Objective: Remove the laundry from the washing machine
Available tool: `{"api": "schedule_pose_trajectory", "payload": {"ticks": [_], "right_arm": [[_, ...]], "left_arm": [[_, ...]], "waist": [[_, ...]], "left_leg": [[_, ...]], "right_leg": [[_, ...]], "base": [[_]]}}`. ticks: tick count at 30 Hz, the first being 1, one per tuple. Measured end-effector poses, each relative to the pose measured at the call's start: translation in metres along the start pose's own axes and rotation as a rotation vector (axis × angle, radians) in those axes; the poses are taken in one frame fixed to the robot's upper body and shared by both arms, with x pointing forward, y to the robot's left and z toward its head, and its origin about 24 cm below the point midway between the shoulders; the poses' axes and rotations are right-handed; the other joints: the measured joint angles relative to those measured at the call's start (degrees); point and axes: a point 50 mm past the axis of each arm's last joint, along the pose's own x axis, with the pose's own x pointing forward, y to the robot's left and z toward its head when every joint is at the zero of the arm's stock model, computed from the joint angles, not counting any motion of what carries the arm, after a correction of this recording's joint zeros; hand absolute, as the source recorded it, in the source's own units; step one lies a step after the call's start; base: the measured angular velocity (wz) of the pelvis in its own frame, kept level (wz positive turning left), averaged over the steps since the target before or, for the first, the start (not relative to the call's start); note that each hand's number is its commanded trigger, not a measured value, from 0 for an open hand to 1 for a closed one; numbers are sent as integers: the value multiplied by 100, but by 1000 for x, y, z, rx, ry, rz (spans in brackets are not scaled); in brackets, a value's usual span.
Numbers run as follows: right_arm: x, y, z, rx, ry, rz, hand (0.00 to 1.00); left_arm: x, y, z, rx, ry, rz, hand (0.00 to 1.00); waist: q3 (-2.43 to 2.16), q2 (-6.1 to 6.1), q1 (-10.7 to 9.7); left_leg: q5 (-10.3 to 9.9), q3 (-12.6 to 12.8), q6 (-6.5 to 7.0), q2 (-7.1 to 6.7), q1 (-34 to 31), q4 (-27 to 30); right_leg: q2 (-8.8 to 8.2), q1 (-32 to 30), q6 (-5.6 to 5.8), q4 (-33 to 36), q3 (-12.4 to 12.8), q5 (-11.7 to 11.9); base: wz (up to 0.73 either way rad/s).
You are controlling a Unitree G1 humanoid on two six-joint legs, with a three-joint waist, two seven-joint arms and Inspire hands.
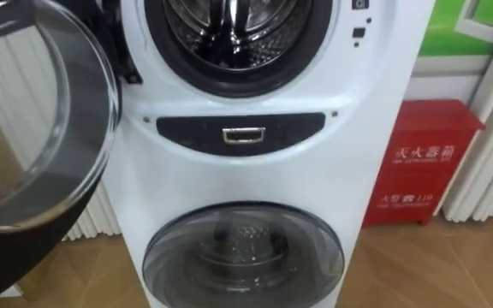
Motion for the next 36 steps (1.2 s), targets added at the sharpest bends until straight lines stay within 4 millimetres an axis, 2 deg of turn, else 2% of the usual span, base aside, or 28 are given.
{"api": "schedule_pose_trajectory", "payload": {"ticks": [2, 4, 7, 10, 13, 17, 18, 21, 22, 26, 29, 31, 32, 33, 34, 35, 36], "right_arm": [[0, 3, -1, -29, 5, 12, 0], [0, 7, -1, -54, 4, 30, 0], [1, 12, 7, -71, -17, 42, 0], [3, 17, 25, -124, -67, 63, 0], [4, 25, 38, -144, -107, 86, 0], [4, 27, 38, -142, -112, 102, 0], [4, 27, 38, -127, -111, 99, 0], [4, 25, 35, -105, -102, 93, 0], [4, 24, 34, -99, -98, 89, 0], [4, 19, 27, -70, -91, 82, 0], [3, 14, 30, -41, -114, 66, 0], [3, 10, 31, -23, -128, 54, 0], [3, 9, 32, -11, -134, 53, 0], [2, 5, 33, 1, -139, 45, 0], [2, 0, 31, 16, -136, 33, 0], [2, -1, 31, 26, -138, 28, 0], [1, -4, 29, 27, -135, 21, 0]], "left_arm": [[0, 2, -1, -21, 5, 13, 0], [0, 3, -3, -47, 14, 19, 0], [0, 3, -3, -103, 10, 19, 0], [-1, 2, -6, -119, 15, 17, 0], [-1, 2, -8, -123, 19, 17, 0], [-3, 2, -15, -195, 41, 17, 0], [-4, 1, -19, -237, 57, 18, 0], [-5, 4, -25, -342, 84, 35, 0], [-4, 7, -26, -384, 85, 56, 0], [-3, 22, -26, -566, 81, 130, 0], [-1, 50, -1, -699, -39, 206, 0], [0, 80, 25, -751, -148, 275, 0], [-1, 87, 33, -760, -185, 292, 0], [-4, 100, 50, -765, -263, 319, 0], [-10, 111, 64, -771, -342, 342, 0], [-12, 117, 70, -771, -378, 354, 0], [-19, 128, 80, -765, -440, 382, 0]], "waist": [[-9, -31, 98], [1, -73, 158], [-27, -127, 225], [-24, -176, 259], [-17, -200, 289], [-18, -218, 436], [12, -188, 431], [24, -157, 419], [36, -147, 436], [35, -103, 430], [29, -34, 443], [19, 37, 431], [22, 58, 427], [22, 106, 429], [5, 160, 424], [0, 184, 423], [-25, 223, 411]], "left_leg": [[89, 36, -37, 19, 56, -171], [138, 130, -45, 113, 116, -262], [123, 183, -102, 199, 140, -270], [98, 107, -147, 251, 149, -260], [72, -13, -191, 298, 149, -275], [70, -319, -194, 312, 156, -284], [70, -408, -194, 316, 172, -292], [70, -471, -194, 304, 247, -375], [70, -512, -194, 302, 243, -381], [70, -517, -194, 298, 236, -384], [70, -507, -194, 297, 216, -387], [70, -518, -194, 297, 240, -392], [69, -519, -195, 298, 241, -401], [65, -520, -202, 296, 248, -431], [64, -541, -204, 287, 247, -464], [63, -541, -204, 285, 244, -480], [63, -553, -205, 285, 243, -485]], "right_leg": [[138, 90, -45, -299, 120, 122], [285, 174, -105, -589, 215, 283], [389, 239, -162, -712, 231, 332], [462, 264, -180, -763, 219, 326], [515, 314, -204, -855, 176, 294], [573, 323, -206, -923, 213, 292], [579, 374, -206, -945, 167, 292], [584, 506, -206, -1098, 132, 292], [583, 496, -206, -1099, 119, 292], [575, 497, -205, -1097, 109, 292], [569, 483, -205, -1074, 108, 292], [571, 485, -205, -1053, 106, 292], [572, 483, -206, -1048, 100, 292], [572, 461, -206, -1016, 99, 292], [571, 447, -210, -1008, 112, 295], [570, 447, -211, -1007, 116, 296], [571, 448, -212, -992, 113, 296]], "base": [[-44], [-33], [-14], [-2], [5], [-9], [8], [5], [0], [2], [6], [-2], [0], [0], [0], [0], [0]]}}
